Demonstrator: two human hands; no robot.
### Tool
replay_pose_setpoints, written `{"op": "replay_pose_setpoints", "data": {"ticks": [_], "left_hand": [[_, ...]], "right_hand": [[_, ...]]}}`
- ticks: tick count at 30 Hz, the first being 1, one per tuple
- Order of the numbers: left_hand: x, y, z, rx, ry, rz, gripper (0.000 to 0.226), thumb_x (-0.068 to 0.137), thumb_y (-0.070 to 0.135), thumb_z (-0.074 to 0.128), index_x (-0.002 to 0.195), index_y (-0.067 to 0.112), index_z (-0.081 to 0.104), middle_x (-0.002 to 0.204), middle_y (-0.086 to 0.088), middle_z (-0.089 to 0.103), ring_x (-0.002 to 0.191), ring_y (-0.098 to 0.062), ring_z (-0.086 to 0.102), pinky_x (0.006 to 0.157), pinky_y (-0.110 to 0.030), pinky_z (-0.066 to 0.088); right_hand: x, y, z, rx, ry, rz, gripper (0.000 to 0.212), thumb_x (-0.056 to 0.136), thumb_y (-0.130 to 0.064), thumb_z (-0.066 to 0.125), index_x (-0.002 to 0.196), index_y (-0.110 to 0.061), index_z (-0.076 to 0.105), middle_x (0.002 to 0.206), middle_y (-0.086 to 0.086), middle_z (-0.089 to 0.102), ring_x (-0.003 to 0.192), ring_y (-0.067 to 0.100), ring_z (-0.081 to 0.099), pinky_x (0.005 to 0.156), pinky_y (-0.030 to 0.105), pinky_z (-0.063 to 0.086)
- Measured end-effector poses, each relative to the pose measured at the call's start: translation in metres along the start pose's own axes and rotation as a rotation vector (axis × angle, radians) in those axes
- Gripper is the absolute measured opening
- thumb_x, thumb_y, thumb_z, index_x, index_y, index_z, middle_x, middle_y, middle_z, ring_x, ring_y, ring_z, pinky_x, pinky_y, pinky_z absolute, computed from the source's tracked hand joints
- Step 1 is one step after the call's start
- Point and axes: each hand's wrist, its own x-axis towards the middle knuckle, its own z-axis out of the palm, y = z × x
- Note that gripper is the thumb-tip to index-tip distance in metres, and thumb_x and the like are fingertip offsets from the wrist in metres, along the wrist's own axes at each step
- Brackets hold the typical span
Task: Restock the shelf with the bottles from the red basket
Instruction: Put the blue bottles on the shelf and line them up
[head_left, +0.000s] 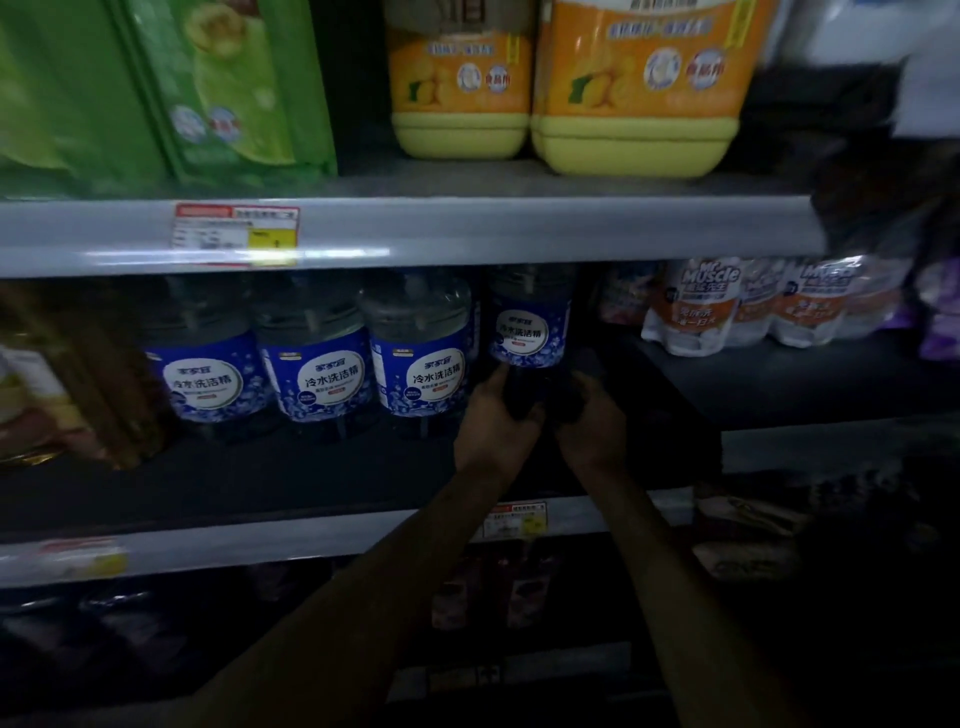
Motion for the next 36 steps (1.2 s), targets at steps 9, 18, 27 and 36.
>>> {"op": "replay_pose_setpoints", "data": {"ticks": [9, 18, 27, 36], "left_hand": [[-0.081, 0.019, -0.078, 0.544, -0.138, 0.232, 0.088, 0.083, 0.067, 0.047, 0.162, 0.039, 0.019, 0.167, -0.002, 0.03, 0.154, -0.029, 0.027, 0.12, -0.059, 0.032], [-0.172, 0.002, -0.216, 0.898, -0.13, 0.238, 0.097, 0.077, 0.081, 0.023, 0.163, 0.045, -0.002, 0.175, 0.003, -0.004, 0.161, -0.029, -0.007, 0.126, -0.064, 0.007], [-0.295, -0.084, -0.376, 1.039, -0.059, 0.009, 0.093, 0.084, 0.074, 0.038, 0.165, 0.042, 0.007, 0.174, -0.001, 0.002, 0.161, -0.029, -0.004, 0.126, -0.062, 0.013], [-0.409, -0.175, -0.493, 1.151, 0.012, -0.283, 0.089, 0.081, 0.067, 0.053, 0.16, 0.029, 0.036, 0.161, -0.011, 0.043, 0.147, -0.037, 0.043, 0.112, -0.067, 0.039]], "right_hand": [[-0.082, -0.029, -0.036, -0.462, -0.098, -0.181, 0.079, 0.079, -0.055, 0.062, 0.15, -0.024, 0.044, 0.15, 0.014, 0.046, 0.139, 0.038, 0.043, 0.112, 0.05, 0.04], [-0.199, -0.103, -0.007, -0.513, -0.153, -0.428, 0.096, 0.082, -0.069, 0.062, 0.159, -0.024, 0.027, 0.164, 0.016, 0.023, 0.151, 0.04, 0.021, 0.117, 0.061, 0.03], [-0.278, -0.166, 0.093, -0.541, -0.546, -0.664, 0.095, 0.09, -0.061, 0.062, 0.163, -0.032, 0.008, 0.171, 0.004, -0.003, 0.157, 0.029, -0.003, 0.126, 0.048, 0.013], [-0.355, -0.214, 0.191, -0.583, -0.896, -0.852, 0.092, 0.096, -0.061, 0.053, 0.161, -0.037, -0.008, 0.167, -0.006, -0.021, 0.155, 0.022, -0.017, 0.128, 0.046, 0.007]]}}
